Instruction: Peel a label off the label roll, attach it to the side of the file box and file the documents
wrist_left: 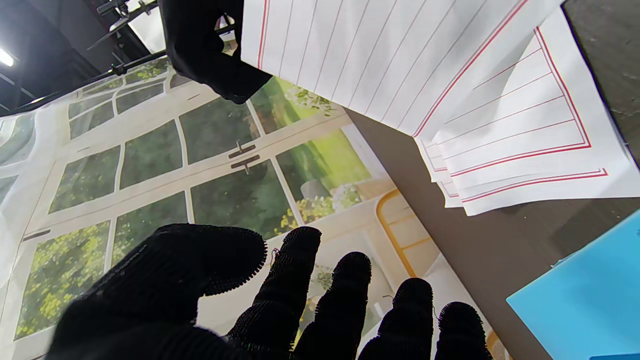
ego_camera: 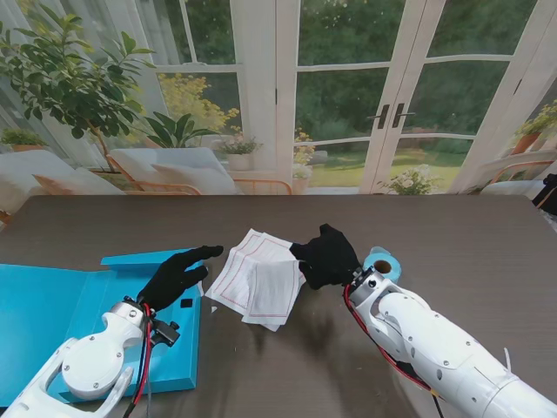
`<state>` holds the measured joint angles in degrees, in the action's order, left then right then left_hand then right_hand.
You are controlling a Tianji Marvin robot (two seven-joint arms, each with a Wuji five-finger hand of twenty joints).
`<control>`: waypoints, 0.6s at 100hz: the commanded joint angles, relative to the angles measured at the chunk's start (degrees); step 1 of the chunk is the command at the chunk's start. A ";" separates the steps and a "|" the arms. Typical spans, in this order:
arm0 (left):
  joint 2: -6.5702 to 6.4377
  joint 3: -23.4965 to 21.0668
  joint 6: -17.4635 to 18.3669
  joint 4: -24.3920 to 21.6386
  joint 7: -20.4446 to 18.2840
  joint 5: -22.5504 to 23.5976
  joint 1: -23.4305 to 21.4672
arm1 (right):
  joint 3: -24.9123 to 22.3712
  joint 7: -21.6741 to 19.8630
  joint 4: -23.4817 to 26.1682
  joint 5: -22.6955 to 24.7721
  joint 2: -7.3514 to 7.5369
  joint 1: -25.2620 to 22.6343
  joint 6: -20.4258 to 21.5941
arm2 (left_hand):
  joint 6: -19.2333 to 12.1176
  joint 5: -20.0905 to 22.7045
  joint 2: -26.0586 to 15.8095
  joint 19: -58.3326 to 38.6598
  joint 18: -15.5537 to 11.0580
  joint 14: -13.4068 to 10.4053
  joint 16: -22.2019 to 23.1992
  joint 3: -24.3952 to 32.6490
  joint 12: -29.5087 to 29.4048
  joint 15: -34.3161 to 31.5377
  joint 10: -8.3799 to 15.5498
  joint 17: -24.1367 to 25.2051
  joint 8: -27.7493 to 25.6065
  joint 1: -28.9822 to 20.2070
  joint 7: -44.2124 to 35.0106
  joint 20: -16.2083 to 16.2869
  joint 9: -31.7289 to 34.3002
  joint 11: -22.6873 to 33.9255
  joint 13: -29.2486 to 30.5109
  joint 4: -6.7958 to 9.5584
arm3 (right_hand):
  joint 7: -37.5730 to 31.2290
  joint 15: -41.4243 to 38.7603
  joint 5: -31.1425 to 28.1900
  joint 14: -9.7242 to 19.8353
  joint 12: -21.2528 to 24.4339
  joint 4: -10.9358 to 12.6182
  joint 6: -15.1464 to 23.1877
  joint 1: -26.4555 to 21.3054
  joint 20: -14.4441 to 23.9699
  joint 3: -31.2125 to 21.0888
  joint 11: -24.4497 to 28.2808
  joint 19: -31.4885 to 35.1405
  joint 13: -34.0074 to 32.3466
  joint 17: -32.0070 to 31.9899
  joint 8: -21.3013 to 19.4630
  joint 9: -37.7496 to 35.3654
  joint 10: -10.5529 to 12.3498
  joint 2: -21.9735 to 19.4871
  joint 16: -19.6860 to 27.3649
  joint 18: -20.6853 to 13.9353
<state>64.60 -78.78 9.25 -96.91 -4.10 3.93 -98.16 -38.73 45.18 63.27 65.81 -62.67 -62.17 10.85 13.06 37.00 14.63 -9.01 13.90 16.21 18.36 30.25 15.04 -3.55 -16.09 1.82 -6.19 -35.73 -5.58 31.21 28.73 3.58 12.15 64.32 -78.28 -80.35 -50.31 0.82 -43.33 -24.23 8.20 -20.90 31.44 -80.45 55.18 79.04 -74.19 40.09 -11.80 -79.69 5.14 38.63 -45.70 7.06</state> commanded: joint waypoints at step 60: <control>0.46 1.67 -4.51 3.79 -4.46 -5.76 5.27 | -7.54 -1.16 9.50 3.09 0.51 -3.09 2.46 | 3.88 -3.45 -2.81 -0.38 0.74 3.53 0.65 -4.57 0.76 -0.05 -3.08 0.37 -0.55 3.64 1.47 2.11 -0.62 -0.20 -0.04 -5.52 | -2.85 -2.55 -0.84 4.42 -1.54 -1.20 1.60 0.86 2.52 -7.03 1.95 2.73 -1.45 21.33 -1.95 -3.30 -0.55 1.75 -1.55 -0.50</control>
<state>64.75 -77.33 5.61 -93.53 -6.28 -0.46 -93.91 -45.69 44.92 70.75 68.59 -62.22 -65.01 12.82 16.28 34.73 14.63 -9.00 14.71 19.12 18.36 27.16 15.03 -3.55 -18.77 1.82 -6.20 -34.60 -5.01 32.05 28.73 3.58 12.15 61.92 -78.29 -80.87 -50.31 0.94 -44.00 -24.26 8.23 -20.90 32.62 -80.45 55.25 79.08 -74.18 40.09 -12.70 -79.70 5.16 38.64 -46.31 7.06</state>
